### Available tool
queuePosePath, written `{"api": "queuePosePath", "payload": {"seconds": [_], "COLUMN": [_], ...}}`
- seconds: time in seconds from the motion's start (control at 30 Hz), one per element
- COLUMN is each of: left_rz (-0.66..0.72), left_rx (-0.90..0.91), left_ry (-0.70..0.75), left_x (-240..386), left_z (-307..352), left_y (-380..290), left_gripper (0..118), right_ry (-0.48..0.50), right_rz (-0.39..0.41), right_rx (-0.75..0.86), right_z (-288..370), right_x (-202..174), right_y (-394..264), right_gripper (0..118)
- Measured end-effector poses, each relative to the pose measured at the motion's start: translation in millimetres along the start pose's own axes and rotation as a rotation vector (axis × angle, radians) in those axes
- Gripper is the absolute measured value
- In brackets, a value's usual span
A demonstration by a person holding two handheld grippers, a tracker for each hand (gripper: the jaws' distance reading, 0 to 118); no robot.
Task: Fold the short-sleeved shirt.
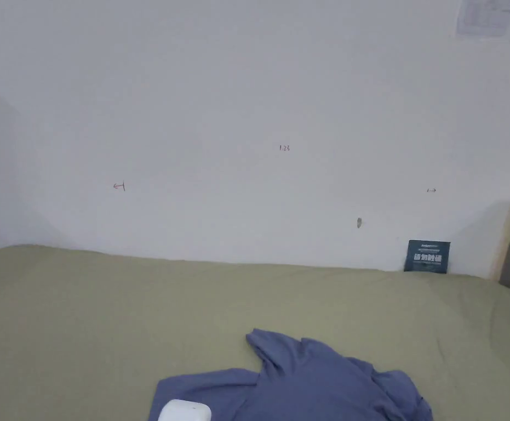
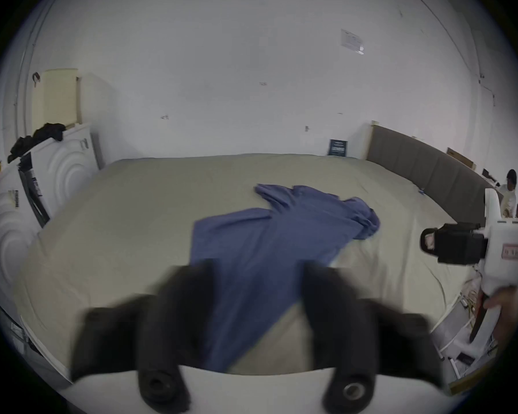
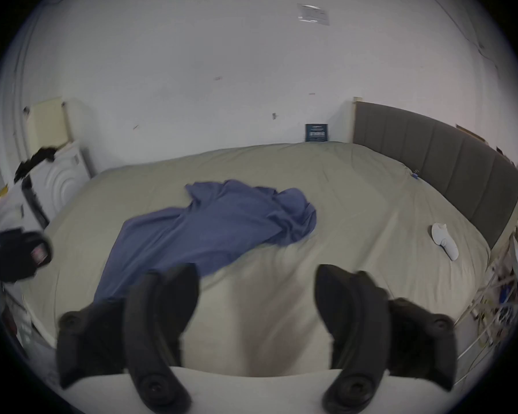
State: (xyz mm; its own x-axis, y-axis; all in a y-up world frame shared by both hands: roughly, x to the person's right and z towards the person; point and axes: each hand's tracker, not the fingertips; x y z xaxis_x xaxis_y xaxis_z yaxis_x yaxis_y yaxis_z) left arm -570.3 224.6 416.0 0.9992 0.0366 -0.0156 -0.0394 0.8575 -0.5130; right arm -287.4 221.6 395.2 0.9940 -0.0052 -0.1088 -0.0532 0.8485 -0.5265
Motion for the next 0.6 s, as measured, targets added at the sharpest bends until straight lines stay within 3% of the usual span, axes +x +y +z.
{"api": "queuePosePath", "payload": {"seconds": [0.03, 0.07, 0.1, 0.13, 0.23, 0.4, 0.47, 0.5, 0.6], "left_rz": [-0.022, -0.028, -0.019, 0.025, 0.066, 0.137, 0.086, 0.074, 0.242], "left_rx": [-0.007, -0.011, -0.037, -0.069, -0.104, -0.190, -0.227, -0.247, -0.384], "left_ry": [0.032, 0.022, 0.011, 0.016, 0.026, 0.098, 0.134, 0.115, 0.001], "left_x": [4, 5, 5, 3, -6, -56, -84, -98, -143], "left_z": [2, 5, 7, 8, 18, 33, 35, 31, 5], "left_y": [-9, -17, -24, -35, -64, -78, -68, -64, -56], "left_gripper": [0, 0, 0, 0, 0, 0, 0, 0, 0], "right_ry": [-0.026, -0.064, -0.092, -0.093, -0.027, -0.010, 0.001, 0.005, 0.027], "right_rz": [0.041, 0.077, 0.097, 0.085, 0.052, 0.061, 0.054, 0.051, 0.027], "right_rx": [-0.007, -0.007, -0.011, 0.020, 0.003, -0.029, -0.028, -0.033, -0.047], "right_z": [8, 15, 20, 27, 38, 38, 34, 32, 23], "right_x": [-6, -10, -12, -13, -14, -15, -15, -15, -15], "right_y": [-5, -12, -18, -26, -41, -42, -37, -35, -31], "right_gripper": [30, 20, 20, 4, 2, 2, 2, 2, 2]}}
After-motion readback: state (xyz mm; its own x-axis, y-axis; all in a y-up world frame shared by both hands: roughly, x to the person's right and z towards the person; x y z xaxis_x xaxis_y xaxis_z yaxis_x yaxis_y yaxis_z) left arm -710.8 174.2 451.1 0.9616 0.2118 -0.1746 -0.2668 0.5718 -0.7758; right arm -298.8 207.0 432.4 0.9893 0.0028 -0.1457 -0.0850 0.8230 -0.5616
